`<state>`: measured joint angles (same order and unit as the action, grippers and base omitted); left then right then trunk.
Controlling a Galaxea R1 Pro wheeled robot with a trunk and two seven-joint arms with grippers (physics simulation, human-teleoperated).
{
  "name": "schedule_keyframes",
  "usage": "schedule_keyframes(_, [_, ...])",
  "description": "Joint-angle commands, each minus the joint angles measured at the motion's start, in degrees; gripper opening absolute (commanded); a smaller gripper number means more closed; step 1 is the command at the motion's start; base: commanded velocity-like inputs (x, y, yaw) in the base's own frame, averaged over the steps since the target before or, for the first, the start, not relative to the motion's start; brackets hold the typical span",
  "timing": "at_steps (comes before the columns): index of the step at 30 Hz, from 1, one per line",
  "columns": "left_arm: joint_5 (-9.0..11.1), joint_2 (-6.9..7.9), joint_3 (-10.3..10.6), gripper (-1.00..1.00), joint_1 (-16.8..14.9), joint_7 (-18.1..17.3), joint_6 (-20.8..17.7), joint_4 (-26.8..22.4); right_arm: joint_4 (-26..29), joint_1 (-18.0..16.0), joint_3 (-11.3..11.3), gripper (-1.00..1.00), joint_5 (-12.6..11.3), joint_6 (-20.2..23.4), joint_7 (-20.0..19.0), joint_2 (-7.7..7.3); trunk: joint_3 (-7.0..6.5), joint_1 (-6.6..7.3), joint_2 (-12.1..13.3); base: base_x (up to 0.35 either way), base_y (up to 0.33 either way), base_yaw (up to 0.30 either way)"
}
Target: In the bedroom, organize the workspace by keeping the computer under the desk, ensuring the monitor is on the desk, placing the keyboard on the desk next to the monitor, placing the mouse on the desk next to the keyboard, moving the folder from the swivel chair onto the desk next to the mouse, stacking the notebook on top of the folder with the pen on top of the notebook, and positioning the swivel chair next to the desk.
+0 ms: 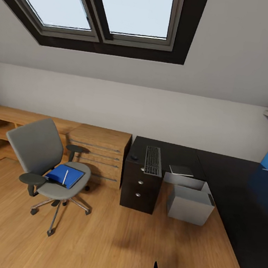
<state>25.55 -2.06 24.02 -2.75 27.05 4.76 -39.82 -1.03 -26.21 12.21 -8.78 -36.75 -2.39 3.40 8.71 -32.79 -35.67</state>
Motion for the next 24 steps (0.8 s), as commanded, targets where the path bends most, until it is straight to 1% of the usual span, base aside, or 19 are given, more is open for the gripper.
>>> schedule_keyframes(1, [0.6, 0.05, 0.36, 1.0, -0.07, 0.37, 0.41, 0.01, -0.11, -0.07, -0.08, 1.0, -0.54, -0.25, -0.25, 0.01, 0.1, -0.02, -0.08, -0.009, 0.0, 0.0])
schedule_keyframes(7, [0.58, -0.04, 0.28, 1.0, -0.07, 0.15, 0.42, 0.03, -0.11, -0.07, -0.08, 1.0, -0.54, -0.25, -0.25, -0.01, 0.1, -0.02, -0.08, -0.002, 0.0, 0.0])
schedule_keyframes(15, [0.38, -0.16, 0.68, 1.0, -0.07, -0.11, 0.49, 0.18, -0.11, -0.07, -0.08, 1.0, -0.54, -0.25, -0.25, 0.02, 0.1, -0.02, -0.08, -0.014, 0.0, 0.0])
schedule_keyframes(19, [0.41, -0.15, 0.7, 1.0, -0.07, -0.14, 0.47, 0.23, -0.11, -0.07, -0.08, 1.0, -0.54, -0.25, -0.25, 0.02, 0.1, -0.02, -0.08, -0.172, 0.0, 0.0])
schedule_keyframes(24, [0.46, -0.19, 0.74, 1.0, -0.07, -0.15, 0.43, 0.77, -0.11, -0.07, -0.08, 1.0, -0.54, -0.25, -0.29, 0.03, 0.1, -0.02, -0.08, -0.289, 0.0, 0.0])
